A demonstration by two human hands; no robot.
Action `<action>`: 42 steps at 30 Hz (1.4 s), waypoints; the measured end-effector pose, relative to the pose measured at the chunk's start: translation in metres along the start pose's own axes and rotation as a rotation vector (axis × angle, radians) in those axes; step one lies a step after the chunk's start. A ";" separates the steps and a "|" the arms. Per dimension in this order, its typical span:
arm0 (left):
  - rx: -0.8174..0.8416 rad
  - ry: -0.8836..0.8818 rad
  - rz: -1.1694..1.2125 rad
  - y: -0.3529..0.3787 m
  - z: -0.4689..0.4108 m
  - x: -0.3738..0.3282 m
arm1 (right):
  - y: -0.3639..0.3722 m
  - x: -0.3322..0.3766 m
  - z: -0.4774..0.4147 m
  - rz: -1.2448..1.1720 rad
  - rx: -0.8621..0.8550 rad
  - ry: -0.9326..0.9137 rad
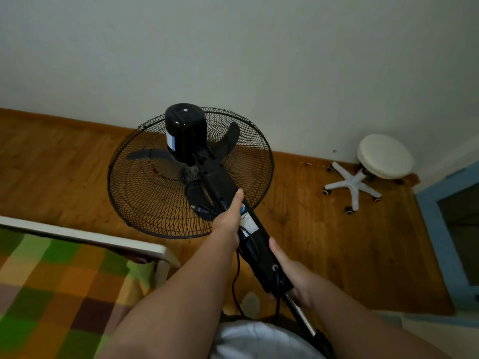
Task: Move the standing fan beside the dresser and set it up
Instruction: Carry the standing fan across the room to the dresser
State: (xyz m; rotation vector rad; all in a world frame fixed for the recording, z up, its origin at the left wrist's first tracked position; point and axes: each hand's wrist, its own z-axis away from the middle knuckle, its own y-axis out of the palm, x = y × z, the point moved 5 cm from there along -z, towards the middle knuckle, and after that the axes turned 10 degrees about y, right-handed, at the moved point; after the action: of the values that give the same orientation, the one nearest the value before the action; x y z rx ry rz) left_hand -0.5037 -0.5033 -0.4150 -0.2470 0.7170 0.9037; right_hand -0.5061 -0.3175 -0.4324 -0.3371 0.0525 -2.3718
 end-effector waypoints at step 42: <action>-0.394 0.075 0.453 -0.068 -0.288 -0.350 | 0.093 0.526 -0.097 0.572 0.214 -0.083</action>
State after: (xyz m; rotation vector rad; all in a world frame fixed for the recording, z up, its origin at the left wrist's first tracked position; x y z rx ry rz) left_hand -0.7264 -0.9039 -0.4040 -0.4811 0.6710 1.4765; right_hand -0.8379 -0.7472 -0.4189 -0.2725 -0.1280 -1.7761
